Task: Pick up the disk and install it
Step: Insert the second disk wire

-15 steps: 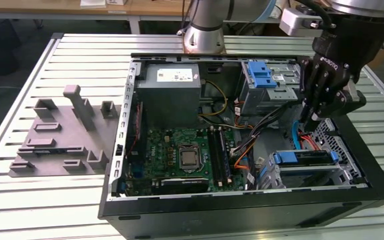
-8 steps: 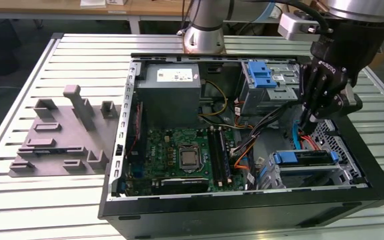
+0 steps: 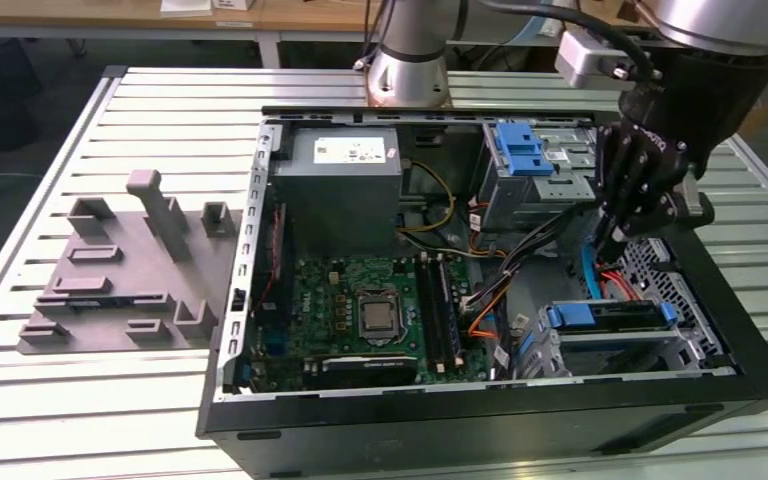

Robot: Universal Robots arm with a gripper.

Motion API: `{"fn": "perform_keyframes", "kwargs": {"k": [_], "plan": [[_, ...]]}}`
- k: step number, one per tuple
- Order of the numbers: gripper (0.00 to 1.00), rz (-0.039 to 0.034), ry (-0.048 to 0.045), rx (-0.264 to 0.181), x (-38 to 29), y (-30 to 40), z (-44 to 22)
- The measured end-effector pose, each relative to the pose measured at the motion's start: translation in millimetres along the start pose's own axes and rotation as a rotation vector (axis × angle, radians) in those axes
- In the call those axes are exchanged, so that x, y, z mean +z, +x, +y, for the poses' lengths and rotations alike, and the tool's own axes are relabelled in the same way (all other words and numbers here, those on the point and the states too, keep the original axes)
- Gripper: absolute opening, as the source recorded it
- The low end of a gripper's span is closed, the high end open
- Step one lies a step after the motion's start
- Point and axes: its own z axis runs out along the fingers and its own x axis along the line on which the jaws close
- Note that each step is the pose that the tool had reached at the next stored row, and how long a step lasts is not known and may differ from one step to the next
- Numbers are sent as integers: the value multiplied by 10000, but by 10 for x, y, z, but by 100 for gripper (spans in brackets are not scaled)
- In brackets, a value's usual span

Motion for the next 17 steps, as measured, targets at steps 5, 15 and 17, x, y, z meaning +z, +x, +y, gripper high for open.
{"fn": "perform_keyframes", "kwargs": {"k": [5,15,17], "plan": [[16,-11,158,-91,45,50,9],[16,-42,292,-163,92,107,35],[16,-65,359,-184,103,117,41]]}}
